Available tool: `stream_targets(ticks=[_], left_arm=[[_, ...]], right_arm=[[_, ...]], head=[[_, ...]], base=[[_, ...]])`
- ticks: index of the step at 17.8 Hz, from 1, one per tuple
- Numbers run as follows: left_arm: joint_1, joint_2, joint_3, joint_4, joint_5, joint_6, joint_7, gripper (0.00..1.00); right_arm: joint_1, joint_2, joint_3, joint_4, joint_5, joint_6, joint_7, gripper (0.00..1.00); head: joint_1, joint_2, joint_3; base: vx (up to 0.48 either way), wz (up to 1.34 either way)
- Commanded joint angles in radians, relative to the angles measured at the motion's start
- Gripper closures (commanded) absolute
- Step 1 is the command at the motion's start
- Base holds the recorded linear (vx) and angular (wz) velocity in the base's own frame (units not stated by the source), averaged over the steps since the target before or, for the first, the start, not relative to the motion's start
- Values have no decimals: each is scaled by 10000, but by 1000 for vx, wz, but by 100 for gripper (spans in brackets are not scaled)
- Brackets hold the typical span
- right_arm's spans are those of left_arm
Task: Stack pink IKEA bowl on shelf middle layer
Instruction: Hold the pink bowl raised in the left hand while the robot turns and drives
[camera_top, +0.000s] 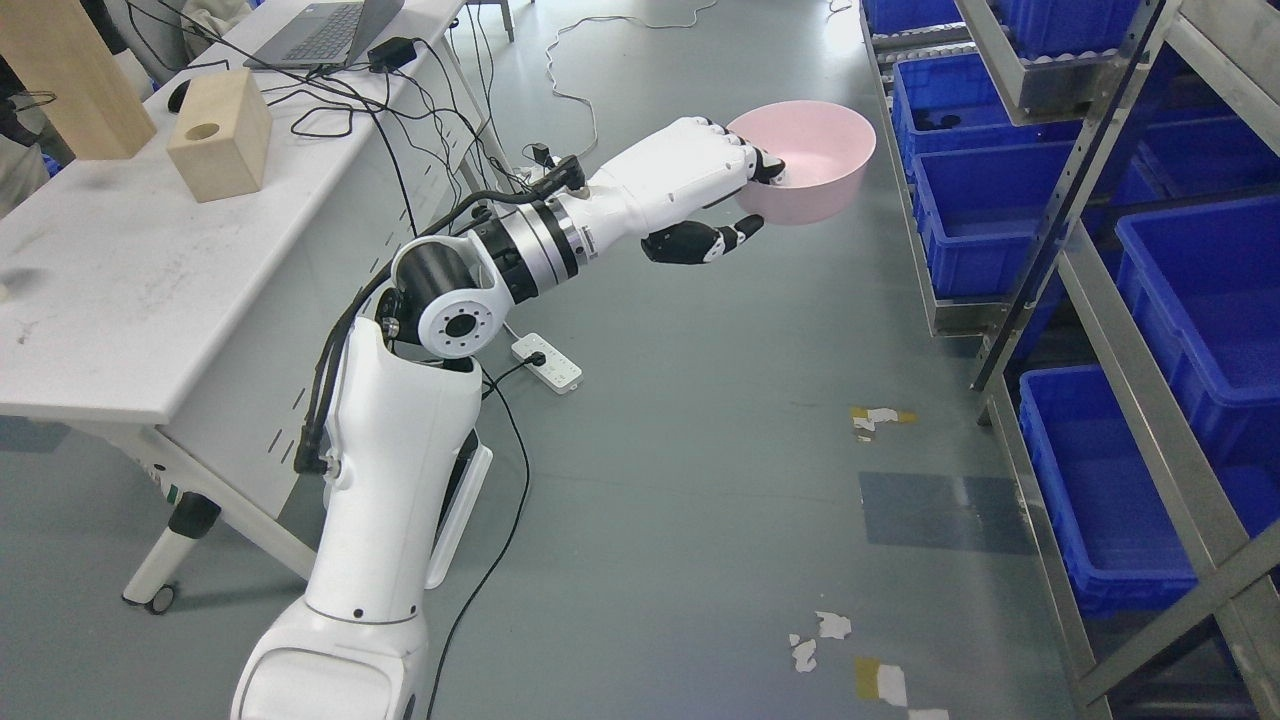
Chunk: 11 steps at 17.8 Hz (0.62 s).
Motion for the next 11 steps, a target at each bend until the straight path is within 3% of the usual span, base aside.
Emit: stream_targets(ticks=[1,11], left_arm=[[-54,175,-248,-9,93,-1,0,92],[-131,175,-340,21,201,29,-15,92]], right_arm=[[219,-175,0,-175,0,-6,0,0],[219,-175,0,-175,0,-6,0,0]], head=[[0,0,0],[0,0,0]], base=[[231,82],[140,12]])
